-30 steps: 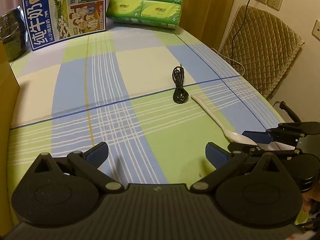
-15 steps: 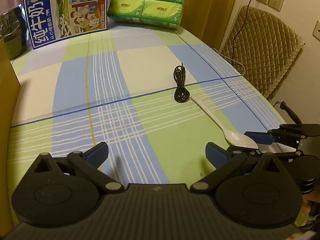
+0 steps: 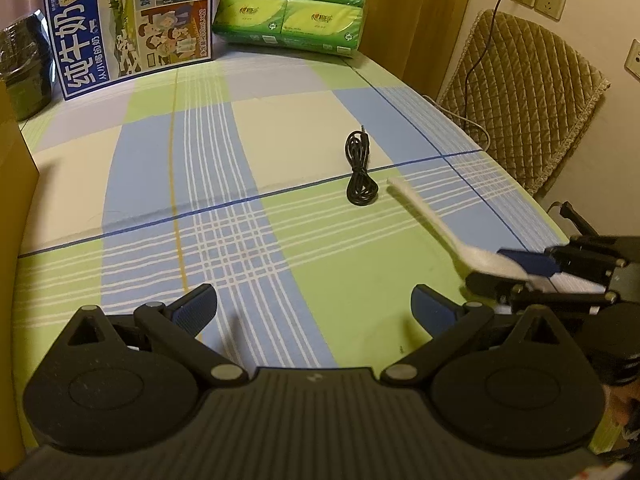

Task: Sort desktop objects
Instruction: 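Lower the left gripper onto the black coiled cable and close it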

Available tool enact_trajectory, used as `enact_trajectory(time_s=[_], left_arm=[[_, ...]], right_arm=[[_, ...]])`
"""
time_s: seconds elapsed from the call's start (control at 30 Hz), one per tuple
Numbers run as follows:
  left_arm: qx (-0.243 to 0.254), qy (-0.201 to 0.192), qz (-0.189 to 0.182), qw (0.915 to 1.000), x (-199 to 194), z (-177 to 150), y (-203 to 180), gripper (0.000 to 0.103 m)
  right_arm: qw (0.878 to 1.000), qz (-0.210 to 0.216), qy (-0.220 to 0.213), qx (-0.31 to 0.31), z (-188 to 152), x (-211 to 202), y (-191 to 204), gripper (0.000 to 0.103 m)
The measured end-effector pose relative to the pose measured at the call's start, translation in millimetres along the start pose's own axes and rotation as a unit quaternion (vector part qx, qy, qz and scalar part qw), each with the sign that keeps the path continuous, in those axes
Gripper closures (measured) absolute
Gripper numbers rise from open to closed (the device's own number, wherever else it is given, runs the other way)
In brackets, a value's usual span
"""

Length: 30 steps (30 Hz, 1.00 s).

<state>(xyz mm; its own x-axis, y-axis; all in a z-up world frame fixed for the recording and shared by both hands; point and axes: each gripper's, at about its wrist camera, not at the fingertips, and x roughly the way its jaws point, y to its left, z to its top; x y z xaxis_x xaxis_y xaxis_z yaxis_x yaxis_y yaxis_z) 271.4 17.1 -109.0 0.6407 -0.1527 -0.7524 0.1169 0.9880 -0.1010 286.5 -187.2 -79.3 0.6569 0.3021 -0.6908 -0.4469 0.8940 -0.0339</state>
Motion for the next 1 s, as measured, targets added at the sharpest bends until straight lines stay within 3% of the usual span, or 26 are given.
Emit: enact_trajectory(time_s=[0.27, 0.47, 0.63, 0.87, 1.0], left_arm=[[0.001, -0.009, 0.000, 1.0000, 8, 8, -2, 0.002], [-0.006, -0.020, -0.020, 0.9996, 20, 21, 1, 0.002], [0.007, -0.025, -0.012, 0.9996, 38, 35, 3, 0.003], [0.012, -0.031, -0.032, 0.9989, 59, 59, -1, 0.015], [0.029, -0.028, -0.037, 0.9985, 76, 69, -11, 0.033]], right_arm=[[0.999, -0.014, -0.026, 0.014, 20, 8, -13, 0.073], [0.998, -0.027, -0.046, 0.021, 38, 25, -26, 0.073], [0.997, -0.028, -0.054, 0.038, 50, 37, -37, 0.073], [0.995, -0.032, -0.060, 0.066, 65, 59, -52, 0.073], [0.995, -0.032, -0.052, 0.077, 66, 68, -58, 0.073]])
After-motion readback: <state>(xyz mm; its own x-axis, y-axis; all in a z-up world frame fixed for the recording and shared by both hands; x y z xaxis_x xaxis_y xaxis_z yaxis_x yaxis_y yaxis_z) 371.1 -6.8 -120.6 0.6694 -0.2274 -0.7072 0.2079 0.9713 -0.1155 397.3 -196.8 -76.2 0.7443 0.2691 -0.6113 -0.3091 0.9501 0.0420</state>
